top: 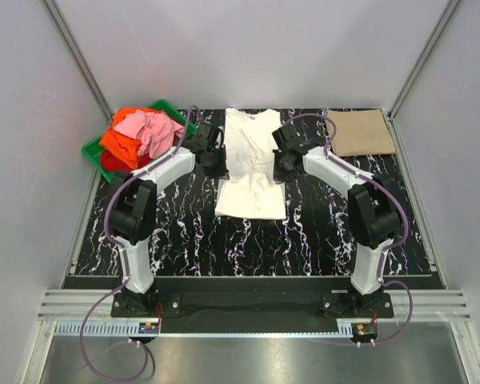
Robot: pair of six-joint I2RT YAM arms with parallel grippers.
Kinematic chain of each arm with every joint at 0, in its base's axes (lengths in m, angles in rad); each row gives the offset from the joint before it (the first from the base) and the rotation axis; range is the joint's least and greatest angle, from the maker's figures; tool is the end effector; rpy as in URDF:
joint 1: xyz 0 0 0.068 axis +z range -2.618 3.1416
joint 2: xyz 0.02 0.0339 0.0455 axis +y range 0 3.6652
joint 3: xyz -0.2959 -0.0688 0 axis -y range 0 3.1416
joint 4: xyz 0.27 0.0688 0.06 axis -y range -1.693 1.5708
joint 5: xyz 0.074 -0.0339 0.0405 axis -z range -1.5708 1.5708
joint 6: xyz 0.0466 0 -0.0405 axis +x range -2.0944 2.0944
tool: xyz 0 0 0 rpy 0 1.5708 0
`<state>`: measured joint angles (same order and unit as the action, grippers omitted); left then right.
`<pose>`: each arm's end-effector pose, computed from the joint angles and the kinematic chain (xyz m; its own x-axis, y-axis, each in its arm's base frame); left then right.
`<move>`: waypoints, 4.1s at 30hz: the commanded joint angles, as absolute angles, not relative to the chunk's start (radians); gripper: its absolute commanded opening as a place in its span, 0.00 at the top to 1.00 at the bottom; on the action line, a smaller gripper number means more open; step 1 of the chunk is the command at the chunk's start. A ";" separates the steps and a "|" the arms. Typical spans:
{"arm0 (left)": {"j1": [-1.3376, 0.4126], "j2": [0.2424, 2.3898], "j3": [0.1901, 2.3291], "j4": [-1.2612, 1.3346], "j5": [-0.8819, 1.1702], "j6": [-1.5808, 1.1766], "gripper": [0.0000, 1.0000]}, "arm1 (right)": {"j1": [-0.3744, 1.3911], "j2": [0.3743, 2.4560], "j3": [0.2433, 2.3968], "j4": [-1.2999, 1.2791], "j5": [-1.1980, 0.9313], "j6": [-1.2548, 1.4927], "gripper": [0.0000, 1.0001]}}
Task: Fold and stack the t-shirts
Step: Fold the tshirt
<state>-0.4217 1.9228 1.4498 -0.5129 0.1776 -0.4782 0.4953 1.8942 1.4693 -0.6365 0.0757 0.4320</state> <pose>0.4126 -0.1941 0.2217 -0.9017 -0.0919 -0.4224 0.0866 0.9189 -0.3848 0.3919 0.2077 0.2323 -0.8824 -0.0022 -0.4705 -0.0793 0.9864 0.1442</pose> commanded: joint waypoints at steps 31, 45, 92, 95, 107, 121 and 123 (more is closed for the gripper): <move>-0.262 2.312 2.036 -0.543 0.262 -0.426 0.96 | 0.333 2.253 1.997 -0.618 -0.031 0.206 0.96; -0.261 2.148 1.895 -0.555 0.101 -0.408 0.64 | 0.310 2.186 1.998 -0.666 -0.096 0.230 0.64; -0.422 1.801 1.154 -0.525 0.275 -0.433 1.00 | 0.310 1.715 0.916 -0.411 -0.391 0.431 1.00; -0.474 1.694 1.033 -0.531 0.267 -0.445 1.00 | 0.311 1.594 0.764 -0.411 -0.380 0.515 1.00; -0.588 1.368 0.811 -0.540 0.223 -0.543 0.58 | 0.351 1.148 0.526 -0.468 -0.402 0.723 0.67; -0.437 1.721 1.210 -0.497 0.215 -0.385 0.69 | 0.279 1.672 1.109 -0.482 -0.411 0.301 0.64; -0.436 1.779 1.247 -0.488 0.215 -0.380 0.69 | 0.270 1.774 1.143 -0.485 -0.432 0.272 0.63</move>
